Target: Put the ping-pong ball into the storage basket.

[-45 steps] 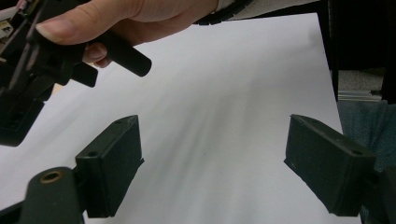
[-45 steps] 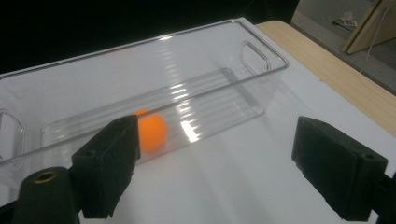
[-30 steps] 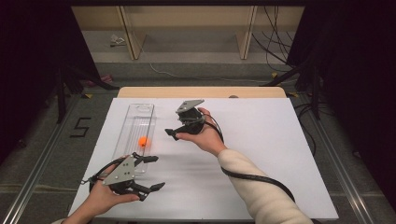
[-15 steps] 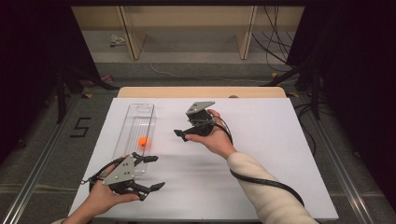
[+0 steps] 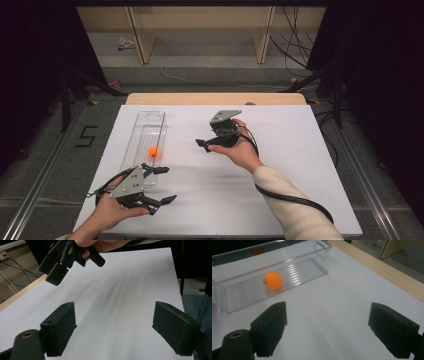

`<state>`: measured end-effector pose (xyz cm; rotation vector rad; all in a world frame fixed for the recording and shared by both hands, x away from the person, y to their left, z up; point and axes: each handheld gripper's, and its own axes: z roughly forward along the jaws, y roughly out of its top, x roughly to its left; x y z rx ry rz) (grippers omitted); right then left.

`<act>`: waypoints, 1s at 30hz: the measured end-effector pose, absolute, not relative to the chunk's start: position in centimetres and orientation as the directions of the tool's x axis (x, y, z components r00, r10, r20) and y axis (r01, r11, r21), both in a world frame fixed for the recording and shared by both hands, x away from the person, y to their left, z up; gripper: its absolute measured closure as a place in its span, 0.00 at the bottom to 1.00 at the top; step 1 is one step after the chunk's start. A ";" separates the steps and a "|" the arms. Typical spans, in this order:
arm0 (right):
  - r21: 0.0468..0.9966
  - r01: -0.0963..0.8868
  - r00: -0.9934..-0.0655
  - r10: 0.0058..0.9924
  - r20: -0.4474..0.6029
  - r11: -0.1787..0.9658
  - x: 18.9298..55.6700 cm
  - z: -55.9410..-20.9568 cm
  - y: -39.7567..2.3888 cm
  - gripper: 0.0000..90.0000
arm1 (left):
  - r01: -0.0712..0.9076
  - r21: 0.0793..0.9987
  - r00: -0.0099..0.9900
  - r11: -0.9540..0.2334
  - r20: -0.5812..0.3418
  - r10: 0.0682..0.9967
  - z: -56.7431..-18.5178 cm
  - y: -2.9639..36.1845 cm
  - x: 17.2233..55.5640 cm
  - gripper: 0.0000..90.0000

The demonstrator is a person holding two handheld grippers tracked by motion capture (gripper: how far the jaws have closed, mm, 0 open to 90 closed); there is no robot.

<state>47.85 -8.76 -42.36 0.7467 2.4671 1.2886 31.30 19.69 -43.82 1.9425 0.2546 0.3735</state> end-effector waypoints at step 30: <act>0.821 0.365 -0.778 0.628 0.010 0.439 46.4 -42.7 -15.1 0.18 | 0.008 0.920 0.926 -0.392 0.141 0.350 -43.8 19.7 31.3 0.20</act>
